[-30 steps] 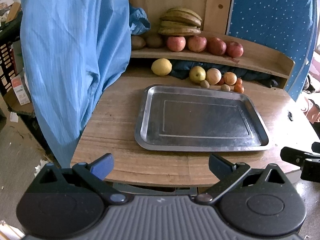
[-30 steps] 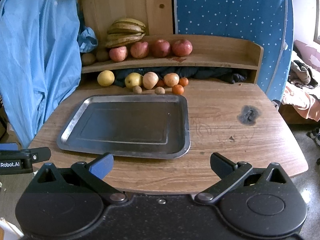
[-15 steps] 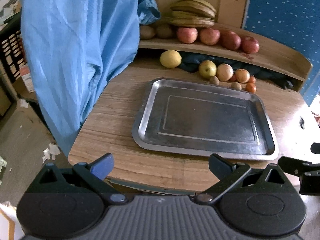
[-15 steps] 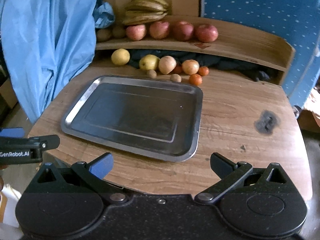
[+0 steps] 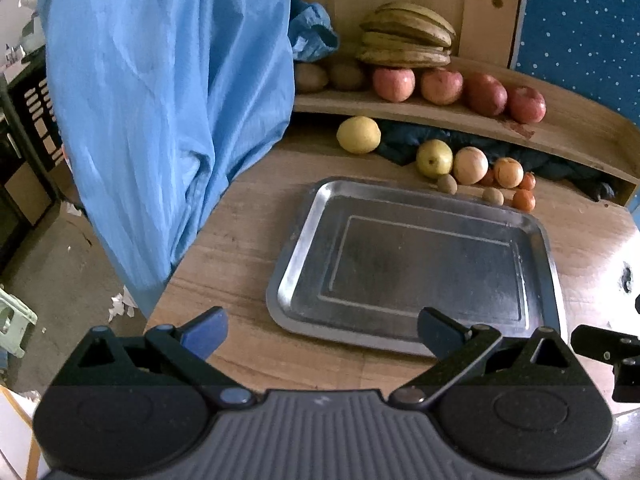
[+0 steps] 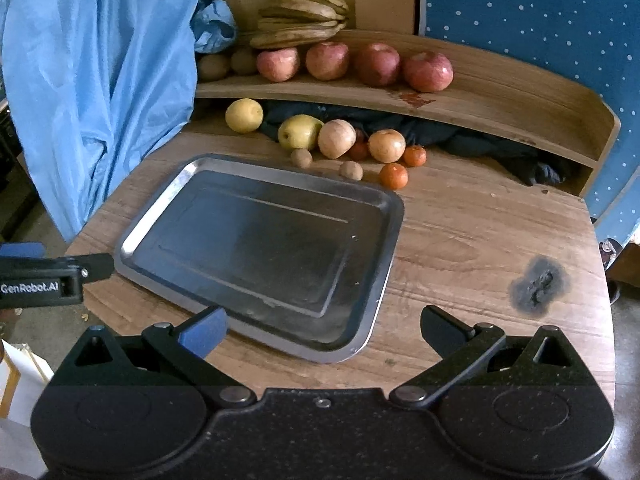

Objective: Organize fruits
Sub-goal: 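Move both tools past the tray toward the small fruits below the shelf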

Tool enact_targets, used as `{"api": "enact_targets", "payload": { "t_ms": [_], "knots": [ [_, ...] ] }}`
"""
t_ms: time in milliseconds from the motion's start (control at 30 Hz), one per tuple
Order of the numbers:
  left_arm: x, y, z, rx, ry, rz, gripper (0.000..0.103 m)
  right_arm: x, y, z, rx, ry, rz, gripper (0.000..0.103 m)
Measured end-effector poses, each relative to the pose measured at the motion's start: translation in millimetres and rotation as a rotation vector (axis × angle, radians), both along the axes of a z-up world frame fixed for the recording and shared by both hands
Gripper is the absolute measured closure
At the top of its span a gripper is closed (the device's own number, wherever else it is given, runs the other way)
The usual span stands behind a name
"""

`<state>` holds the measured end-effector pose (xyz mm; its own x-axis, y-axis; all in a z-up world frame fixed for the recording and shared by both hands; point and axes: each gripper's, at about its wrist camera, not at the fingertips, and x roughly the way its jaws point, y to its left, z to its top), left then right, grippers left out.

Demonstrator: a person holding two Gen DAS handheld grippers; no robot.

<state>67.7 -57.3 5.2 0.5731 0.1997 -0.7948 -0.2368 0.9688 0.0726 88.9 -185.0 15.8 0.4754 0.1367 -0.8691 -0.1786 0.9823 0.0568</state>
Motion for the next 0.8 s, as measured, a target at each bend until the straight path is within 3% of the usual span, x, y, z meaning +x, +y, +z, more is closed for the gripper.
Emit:
{"api": "enact_targets", "payload": {
  "t_ms": [333,800],
  "knots": [
    [42,3,-1,0.029,0.006,-0.049,0.000,25,-6,-6,-0.010,-0.005,-0.031,0.000],
    [129,32,-24,-0.030,0.038,-0.214,0.000,80,15,-25,-0.051,-0.002,-0.132,0.000]
  ]
}}
